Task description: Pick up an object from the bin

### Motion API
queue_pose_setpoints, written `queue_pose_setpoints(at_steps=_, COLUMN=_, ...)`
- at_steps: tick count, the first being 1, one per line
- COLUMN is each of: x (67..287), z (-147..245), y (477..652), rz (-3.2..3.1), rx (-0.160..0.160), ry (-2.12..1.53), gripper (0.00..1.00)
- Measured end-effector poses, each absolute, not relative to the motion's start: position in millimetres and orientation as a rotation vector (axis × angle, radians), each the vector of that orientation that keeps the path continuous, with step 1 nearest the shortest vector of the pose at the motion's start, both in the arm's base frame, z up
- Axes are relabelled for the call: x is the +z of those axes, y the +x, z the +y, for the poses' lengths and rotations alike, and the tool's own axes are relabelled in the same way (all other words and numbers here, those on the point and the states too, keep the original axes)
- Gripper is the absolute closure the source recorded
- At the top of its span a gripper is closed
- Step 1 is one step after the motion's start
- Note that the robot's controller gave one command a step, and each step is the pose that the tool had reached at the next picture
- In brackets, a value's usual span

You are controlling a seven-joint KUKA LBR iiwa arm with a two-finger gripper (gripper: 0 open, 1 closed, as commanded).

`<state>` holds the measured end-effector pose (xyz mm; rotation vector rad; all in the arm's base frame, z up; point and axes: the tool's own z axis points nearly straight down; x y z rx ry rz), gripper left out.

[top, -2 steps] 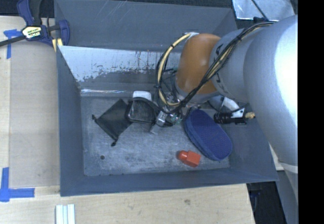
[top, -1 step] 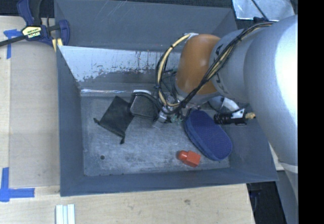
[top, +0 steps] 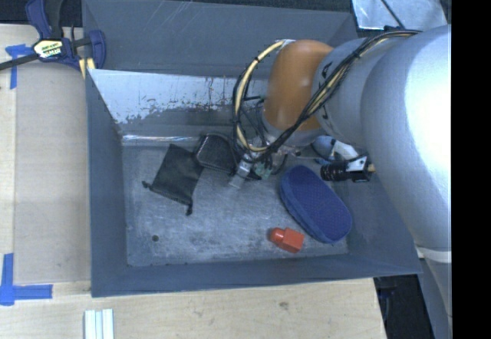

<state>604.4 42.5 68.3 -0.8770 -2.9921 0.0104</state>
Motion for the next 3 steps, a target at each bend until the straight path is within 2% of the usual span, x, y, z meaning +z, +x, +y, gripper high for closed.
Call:
queue_pose_setpoints(at_steps=1, x=87.5, z=7.9, y=593.5, rz=-2.879, rx=0.007, ry=-1.241, gripper=1.0)
queue_pose_setpoints(at_steps=2, x=74.6, z=20.1, y=603.2, rz=-2.918, rx=0.007, ry=-1.169, gripper=1.0)
queue_pose_setpoints(at_steps=3, x=103.3, z=-24.5, y=612.2, rz=-2.956, rx=0.009, ry=-1.053, gripper=1.0)
